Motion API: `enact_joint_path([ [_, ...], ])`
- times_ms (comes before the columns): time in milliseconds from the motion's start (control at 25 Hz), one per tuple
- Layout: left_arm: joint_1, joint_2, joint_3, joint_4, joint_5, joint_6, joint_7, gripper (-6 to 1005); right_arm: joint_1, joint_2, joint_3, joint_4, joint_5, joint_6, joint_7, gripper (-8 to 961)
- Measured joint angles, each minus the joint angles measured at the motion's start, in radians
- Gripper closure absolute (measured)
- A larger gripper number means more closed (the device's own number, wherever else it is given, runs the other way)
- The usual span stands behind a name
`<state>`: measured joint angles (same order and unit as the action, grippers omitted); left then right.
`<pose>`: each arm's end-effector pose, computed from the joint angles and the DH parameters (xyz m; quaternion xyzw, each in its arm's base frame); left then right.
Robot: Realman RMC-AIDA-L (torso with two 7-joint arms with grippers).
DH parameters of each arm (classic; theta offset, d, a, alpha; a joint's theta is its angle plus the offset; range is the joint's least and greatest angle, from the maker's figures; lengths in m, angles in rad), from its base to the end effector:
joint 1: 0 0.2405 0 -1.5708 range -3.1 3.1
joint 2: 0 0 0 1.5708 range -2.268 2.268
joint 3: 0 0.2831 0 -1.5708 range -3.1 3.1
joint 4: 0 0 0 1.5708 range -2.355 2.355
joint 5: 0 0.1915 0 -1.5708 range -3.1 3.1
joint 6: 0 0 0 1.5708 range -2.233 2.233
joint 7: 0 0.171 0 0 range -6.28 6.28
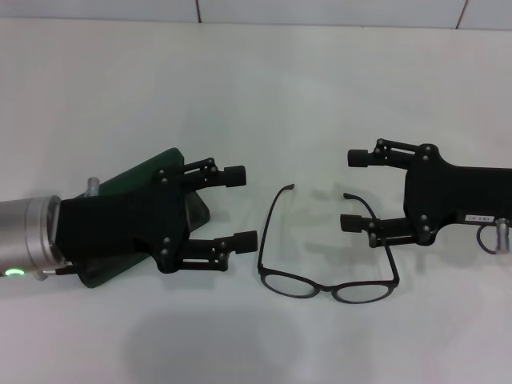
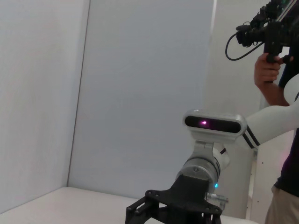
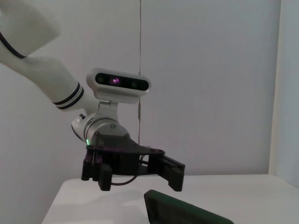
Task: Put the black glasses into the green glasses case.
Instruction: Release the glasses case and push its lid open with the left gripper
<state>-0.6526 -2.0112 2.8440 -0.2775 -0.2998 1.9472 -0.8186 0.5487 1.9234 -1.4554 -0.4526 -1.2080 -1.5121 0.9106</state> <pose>-0.2440 0.2840 -0.0341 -0.9197 -0.0857 -0.3801 0.0489 0.2252 0.3253 -0.0441 -0.9480 -0.0002 0.3047 0.0916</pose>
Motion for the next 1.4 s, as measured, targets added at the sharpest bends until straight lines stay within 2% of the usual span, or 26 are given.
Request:
enact_joint_path([
  [240, 0.004, -0.011, 0.0, 0.0, -0.012, -0.005, 0.013, 143, 0.001, -0.001, 0.0, 0.0, -0.001, 0.0, -0.001, 98],
  [400, -0.001, -0.013, -0.006, -0.041, -0.117, -0.052, -0.049, 155, 0.005, -0.005, 0.0, 0.0, -0.001, 0.0, -0.001, 98],
  [520, -0.049, -0.013, -0.001, -0.154, -0.167, -0.122, -0.182, 165, 0.007, -0.008, 0.0, 0.0, -0.001, -0.001, -0.001, 97],
  [720, -0.143, -0.013, 0.0, -0.357, -0.038, -0.131, -0.304, 181, 0.006, -0.016, 0.0, 0.0, -0.004, -0.002, -0.001, 98],
  [800, -0.162, -0.027, 0.0, -0.449, 0.014, -0.129, -0.329, 187, 0.002, -0.018, 0.0, 0.0, -0.004, -0.002, -0.001, 98],
  [960, -0.161, -0.075, 0.001, -0.614, 0.06, -0.126, -0.321, 200, 0.0, -0.023, 0.0, 0.0, -0.004, -0.004, 0.001, 98],
  [1400, -0.133, -0.079, 0.002, -0.617, 0.103, -0.166, -0.304, 234, 0.0, -0.026, 0.0, 0.0, -0.012, -0.004, -0.001, 97],
])
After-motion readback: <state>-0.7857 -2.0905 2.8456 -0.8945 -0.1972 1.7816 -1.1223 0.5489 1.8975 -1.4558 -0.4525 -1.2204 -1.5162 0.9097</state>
